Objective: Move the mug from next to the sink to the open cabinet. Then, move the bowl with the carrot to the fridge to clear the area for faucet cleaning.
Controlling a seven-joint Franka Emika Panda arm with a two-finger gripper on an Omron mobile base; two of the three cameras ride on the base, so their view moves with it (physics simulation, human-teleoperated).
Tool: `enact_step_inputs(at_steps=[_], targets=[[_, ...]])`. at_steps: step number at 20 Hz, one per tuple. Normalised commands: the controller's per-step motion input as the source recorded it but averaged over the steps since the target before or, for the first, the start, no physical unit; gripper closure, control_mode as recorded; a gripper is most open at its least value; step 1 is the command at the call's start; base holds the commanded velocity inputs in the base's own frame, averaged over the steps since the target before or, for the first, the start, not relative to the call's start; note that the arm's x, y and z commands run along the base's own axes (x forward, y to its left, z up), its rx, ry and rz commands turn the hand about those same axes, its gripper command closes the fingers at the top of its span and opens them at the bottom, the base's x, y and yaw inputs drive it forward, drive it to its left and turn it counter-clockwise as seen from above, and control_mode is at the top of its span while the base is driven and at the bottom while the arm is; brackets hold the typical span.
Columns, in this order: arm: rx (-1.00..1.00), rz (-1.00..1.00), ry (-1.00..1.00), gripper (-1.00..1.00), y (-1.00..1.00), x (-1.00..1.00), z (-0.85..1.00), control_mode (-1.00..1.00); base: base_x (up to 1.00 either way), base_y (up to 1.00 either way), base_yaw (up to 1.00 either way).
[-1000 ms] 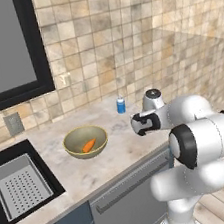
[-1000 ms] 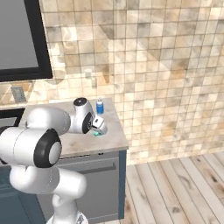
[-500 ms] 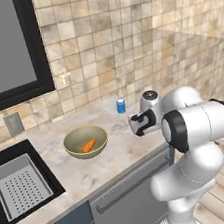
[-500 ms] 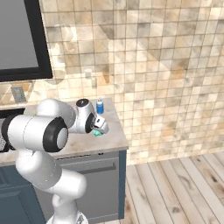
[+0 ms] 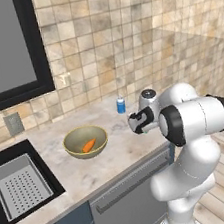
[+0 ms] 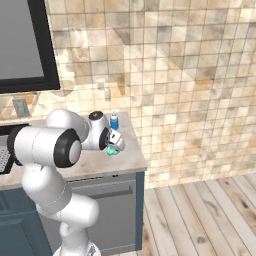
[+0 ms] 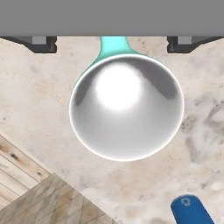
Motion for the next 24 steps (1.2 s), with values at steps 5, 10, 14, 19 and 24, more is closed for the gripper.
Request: enact_step_inputs(at_steps=[5,10,14,19,24], targets=[[0.00,0.00,0.00,1.00,0.00,0.00,-0.09,-1.00,0.00,0.00,0.00],[0.00,0.00,0.00,1.00,0.00,0.00,-0.07,-1.00,0.00,0.00,0.00],[0.00,0.00,0.00,1.00,0.00,0.00,0.00,-1.00,0.00,0.00,0.00],[0.00,0.00,-0.04,1.00,0.00,-0.03,0.26,-1.00,0.00,0.00,0.00],[0.00,0.00,-0.20,1.00,0.00,-0.29,0.96,-1.00,0.00,0.00,0.00]])
